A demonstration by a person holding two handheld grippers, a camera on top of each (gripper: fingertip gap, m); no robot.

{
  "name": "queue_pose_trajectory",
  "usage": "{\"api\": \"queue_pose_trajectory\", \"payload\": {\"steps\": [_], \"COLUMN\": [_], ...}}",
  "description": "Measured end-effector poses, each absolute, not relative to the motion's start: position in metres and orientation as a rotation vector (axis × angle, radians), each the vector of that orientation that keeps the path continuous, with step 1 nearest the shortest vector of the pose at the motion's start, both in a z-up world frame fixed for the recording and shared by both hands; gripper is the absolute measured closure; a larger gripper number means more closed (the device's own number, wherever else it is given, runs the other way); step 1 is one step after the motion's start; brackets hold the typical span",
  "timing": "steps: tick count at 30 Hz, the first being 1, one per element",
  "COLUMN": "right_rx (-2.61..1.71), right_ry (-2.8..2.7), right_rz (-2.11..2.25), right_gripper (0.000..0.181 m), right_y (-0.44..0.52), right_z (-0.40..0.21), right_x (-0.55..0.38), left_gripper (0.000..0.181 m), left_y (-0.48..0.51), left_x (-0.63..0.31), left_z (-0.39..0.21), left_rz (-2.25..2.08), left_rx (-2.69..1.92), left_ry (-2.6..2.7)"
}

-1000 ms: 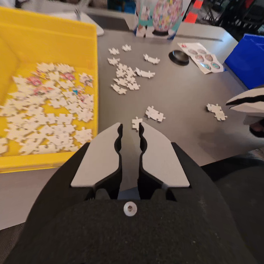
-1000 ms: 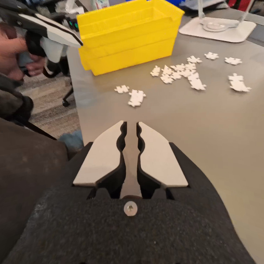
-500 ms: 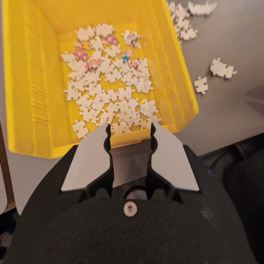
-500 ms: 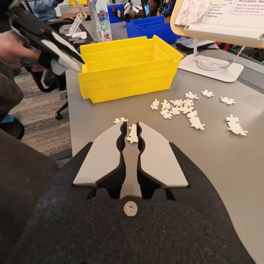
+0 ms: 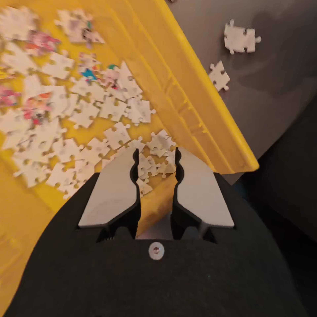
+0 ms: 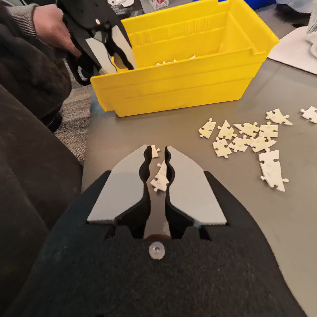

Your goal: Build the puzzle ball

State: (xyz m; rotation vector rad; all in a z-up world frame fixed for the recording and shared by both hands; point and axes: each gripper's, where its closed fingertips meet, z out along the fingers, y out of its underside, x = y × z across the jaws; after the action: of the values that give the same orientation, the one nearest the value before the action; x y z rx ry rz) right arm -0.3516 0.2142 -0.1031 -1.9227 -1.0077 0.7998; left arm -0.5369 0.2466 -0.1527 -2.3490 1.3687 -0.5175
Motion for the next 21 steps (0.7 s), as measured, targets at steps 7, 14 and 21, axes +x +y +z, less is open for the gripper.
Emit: {"api": "queue_pose_trajectory", "payload": {"steps": [7, 14, 21], "right_rx": [-1.975, -1.988, -1.992], "right_ry": [-0.972, -0.953, -0.971], "right_rz": [0.808, 0.783, 0.770], "right_gripper": [0.167, 0.167, 0.168], "right_y": [0.221, 0.222, 0.218], "right_z": [-0.114, -0.113, -0.112], "right_x": [-0.346, -0.340, -0.343], "left_gripper": [0.140, 0.146, 0.181], "left_y": [0.241, 0.253, 0.248], "left_x": [-0.519, -0.519, -0.526], "left_z": [-0.174, -0.184, -0.188], "left_rz": [-0.775, -0.657, -0.632], "left_rx": [-2.463, -2.448, -2.422], "left_ry": [1.601, 1.805, 1.884]}}
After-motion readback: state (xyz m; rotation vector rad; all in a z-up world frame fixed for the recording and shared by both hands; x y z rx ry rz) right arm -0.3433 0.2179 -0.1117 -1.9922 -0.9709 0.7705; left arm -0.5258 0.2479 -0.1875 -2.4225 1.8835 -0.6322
